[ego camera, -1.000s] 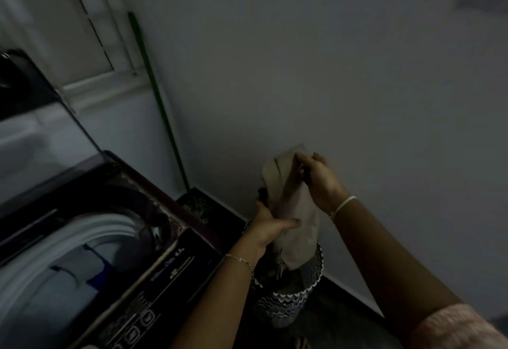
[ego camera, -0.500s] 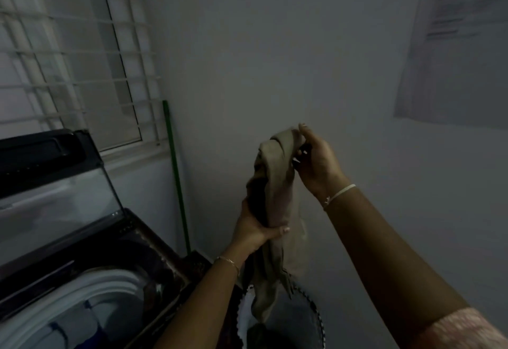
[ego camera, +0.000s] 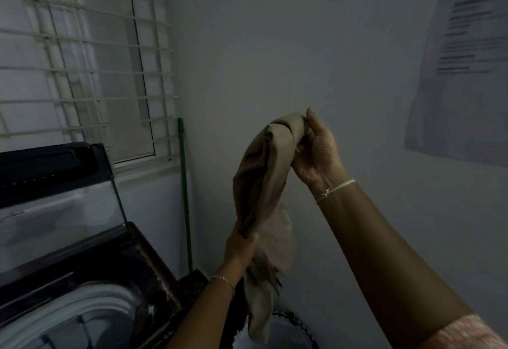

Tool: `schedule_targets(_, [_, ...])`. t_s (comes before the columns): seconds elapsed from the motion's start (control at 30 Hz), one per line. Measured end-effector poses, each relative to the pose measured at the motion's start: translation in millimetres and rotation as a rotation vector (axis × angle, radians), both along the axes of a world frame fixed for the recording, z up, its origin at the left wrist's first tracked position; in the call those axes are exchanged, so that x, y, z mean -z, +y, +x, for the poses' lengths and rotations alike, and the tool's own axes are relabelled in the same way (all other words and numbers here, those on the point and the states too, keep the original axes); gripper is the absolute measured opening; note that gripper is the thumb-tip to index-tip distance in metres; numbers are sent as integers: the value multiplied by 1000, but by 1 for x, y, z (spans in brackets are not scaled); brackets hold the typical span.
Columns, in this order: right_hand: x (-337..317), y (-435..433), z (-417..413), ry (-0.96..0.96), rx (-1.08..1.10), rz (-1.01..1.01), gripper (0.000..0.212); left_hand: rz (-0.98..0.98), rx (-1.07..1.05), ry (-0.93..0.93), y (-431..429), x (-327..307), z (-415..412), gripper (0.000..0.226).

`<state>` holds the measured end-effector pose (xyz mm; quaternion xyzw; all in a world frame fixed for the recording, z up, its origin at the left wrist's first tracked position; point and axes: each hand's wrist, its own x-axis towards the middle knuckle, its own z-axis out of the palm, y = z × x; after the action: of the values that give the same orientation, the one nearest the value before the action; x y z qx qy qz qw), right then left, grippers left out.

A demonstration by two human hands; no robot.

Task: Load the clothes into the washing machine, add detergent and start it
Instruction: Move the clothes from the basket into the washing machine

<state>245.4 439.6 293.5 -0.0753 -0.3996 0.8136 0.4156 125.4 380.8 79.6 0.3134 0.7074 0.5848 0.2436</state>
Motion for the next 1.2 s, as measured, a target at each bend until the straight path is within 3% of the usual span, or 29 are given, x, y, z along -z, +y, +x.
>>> schedule_targets(0.17, [17,28,12,40,-31,-5,48,254,-138,-406,-3,-28,-15,20])
schedule_targets(0.3, [55,47,18,-29,-38,9,47,451,-131,-637,-8,-54,-29,28])
schedule_targets(0.4, [92,54,14,-101,-88,-39,51,507,-155,-706,-7,-66,-38,28])
schedule_targets(0.53, [127,50,4,-209,-84,-100,39,567,-150,-824,-8,-72,-44,28])
schedule_targets(0.7, [163,36,-2,-350,-57,-141,48,658,-89,-888,-6,-88,-41,37])
schedule_targets(0.8, [181,31,-7,-523,-36,-176,66,669,-3,-918,-3,-99,-32,41])
schedule_targets(1.03, [210,2,-28,-377,-64,-424,85,684,29,-910,14,-110,-16,43])
schedule_targets(1.2, [223,-12,-34,-429,-38,-535,93,703,85,-865,20,-129,5,38])
